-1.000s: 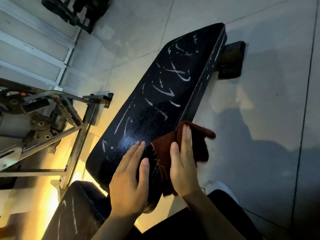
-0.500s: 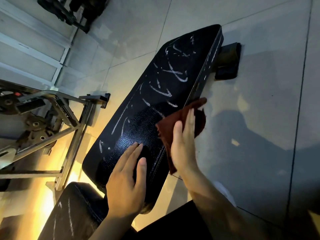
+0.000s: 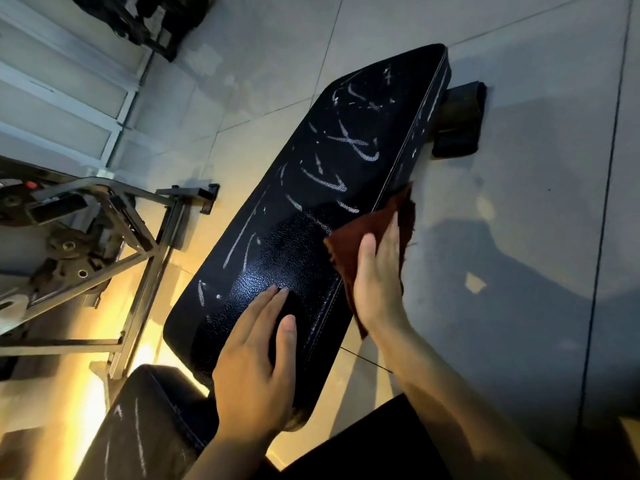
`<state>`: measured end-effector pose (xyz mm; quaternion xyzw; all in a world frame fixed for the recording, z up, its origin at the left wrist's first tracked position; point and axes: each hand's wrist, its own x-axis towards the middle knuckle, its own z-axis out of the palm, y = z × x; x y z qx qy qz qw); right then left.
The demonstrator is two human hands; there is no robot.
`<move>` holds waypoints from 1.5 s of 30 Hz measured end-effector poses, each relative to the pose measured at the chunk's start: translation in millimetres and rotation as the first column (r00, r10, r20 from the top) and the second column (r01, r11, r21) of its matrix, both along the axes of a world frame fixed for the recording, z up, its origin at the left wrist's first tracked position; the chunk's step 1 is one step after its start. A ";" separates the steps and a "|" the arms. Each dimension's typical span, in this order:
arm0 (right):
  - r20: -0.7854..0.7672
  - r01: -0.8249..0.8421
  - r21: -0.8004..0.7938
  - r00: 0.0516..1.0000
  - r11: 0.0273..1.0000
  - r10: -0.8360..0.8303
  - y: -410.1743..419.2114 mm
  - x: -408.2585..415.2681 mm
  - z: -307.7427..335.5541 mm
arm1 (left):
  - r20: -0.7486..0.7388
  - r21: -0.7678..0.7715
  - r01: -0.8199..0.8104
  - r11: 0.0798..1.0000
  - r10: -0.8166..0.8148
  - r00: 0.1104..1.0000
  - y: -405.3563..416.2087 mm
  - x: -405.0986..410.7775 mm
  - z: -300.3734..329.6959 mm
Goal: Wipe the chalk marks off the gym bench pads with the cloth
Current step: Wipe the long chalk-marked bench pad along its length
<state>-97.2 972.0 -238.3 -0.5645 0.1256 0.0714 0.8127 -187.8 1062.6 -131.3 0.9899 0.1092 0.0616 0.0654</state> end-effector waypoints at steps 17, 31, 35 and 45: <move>-0.150 0.212 0.186 0.971 0.959 -0.186 -1.5 51.5 -2.9 | 0.039 -0.006 0.018 1.000 -0.018 0.999 1.8 0.4 -0.9; -0.074 0.048 0.051 0.996 0.998 -0.044 8.8 3.6 16.5 | 0.053 -0.024 0.016 1.000 -0.014 0.998 2.8 -2.1 -3.1; -0.115 0.088 0.041 0.990 0.995 -0.083 -8.9 62.4 2.5 | 0.096 -0.002 0.061 0.998 -0.061 0.994 4.0 -0.6 -4.4; -0.040 -0.052 0.062 0.998 0.997 0.055 4.5 -22.0 24.7 | 0.086 -0.004 0.017 1.000 -0.017 0.996 2.3 0.5 -3.4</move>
